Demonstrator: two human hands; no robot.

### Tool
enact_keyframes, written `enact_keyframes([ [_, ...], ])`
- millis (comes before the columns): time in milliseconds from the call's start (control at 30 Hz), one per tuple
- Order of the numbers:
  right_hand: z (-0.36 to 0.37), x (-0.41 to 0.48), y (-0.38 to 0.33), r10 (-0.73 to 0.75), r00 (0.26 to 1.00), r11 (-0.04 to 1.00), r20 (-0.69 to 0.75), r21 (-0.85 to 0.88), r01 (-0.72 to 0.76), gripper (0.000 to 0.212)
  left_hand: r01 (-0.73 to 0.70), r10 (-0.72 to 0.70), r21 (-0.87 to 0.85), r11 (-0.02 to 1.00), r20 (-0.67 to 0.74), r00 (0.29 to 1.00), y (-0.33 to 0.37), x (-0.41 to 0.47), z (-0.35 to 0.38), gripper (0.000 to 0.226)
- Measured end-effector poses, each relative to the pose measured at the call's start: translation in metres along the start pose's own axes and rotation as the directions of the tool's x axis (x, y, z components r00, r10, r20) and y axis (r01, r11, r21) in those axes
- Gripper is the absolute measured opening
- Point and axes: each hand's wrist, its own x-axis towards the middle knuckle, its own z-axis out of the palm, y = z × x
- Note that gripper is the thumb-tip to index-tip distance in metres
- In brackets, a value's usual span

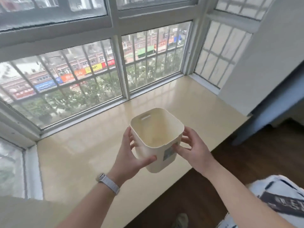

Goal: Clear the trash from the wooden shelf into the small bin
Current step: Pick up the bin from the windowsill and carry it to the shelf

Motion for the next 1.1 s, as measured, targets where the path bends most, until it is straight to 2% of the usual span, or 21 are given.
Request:
enact_keyframes([
  [300,-0.165,-0.028,0.029,0.017,0.95,0.997,-0.312,0.074,0.007,0.051,-0.15,0.142,-0.001,0.989,0.317,0.938,0.053,0.08,0.168,0.112],
  [467,-0.236,-0.061,0.045,0.024,0.873,0.998,-0.487,0.06,0.006,0.047,-0.214,0.207,-0.042,0.976,0.488,0.848,0.08,0.102,0.256,0.111],
  [633,-0.288,-0.097,0.053,0.031,0.782,0.999,-0.622,0.049,-0.001,0.045,-0.242,0.25,-0.095,0.965,0.6,0.76,0.101,0.107,0.327,0.111],
  [867,-0.327,-0.122,0.062,0.073,0.68,0.995,-0.73,0.104,0.004,0.043,-0.299,0.308,-0.143,0.944,0.711,0.632,0.123,0.122,0.394,0.103],
  [1100,-0.367,-0.109,0.073,0.103,0.602,0.994,-0.792,0.104,-0.033,0.044,-0.296,0.297,-0.151,0.943,0.785,0.544,0.124,0.161,0.451,0.109],
])
